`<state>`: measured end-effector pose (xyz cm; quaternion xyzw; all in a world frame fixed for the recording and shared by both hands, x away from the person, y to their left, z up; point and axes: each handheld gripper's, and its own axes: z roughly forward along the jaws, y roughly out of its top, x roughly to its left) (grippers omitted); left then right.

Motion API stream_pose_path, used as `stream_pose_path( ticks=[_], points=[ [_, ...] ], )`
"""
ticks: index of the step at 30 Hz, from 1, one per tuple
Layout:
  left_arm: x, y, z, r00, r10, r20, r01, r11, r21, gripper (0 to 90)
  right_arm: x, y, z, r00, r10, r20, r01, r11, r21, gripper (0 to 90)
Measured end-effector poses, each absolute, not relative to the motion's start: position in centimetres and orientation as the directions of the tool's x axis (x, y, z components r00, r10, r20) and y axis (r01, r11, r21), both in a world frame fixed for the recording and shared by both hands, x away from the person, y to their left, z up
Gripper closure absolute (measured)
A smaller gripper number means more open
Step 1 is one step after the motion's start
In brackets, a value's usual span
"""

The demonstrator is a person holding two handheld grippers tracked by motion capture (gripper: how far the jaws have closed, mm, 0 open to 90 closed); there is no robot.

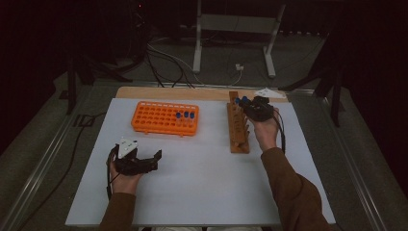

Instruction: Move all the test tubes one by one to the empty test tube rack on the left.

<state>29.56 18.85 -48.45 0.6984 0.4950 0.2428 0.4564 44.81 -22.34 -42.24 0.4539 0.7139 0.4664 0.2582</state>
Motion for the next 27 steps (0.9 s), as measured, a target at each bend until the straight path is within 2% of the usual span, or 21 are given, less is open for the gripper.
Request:
stream_pose_path(
  ticks=[15,27],
  points=[
    [29.8,18.5,-48.8,0.397,0.91,-0.118,0.481,-0.097,0.872,0.7,41.9,-22.5,-40.6,-0.541,0.84,0.034,0.344,0.184,0.921,76.9],
    [29.9,18.6,-49.2,0.393,0.911,-0.126,0.489,-0.09,0.868,0.7,39.7,-21.9,-41.3,-0.627,0.77,0.119,0.373,0.163,0.913,76.8]
  ],
)
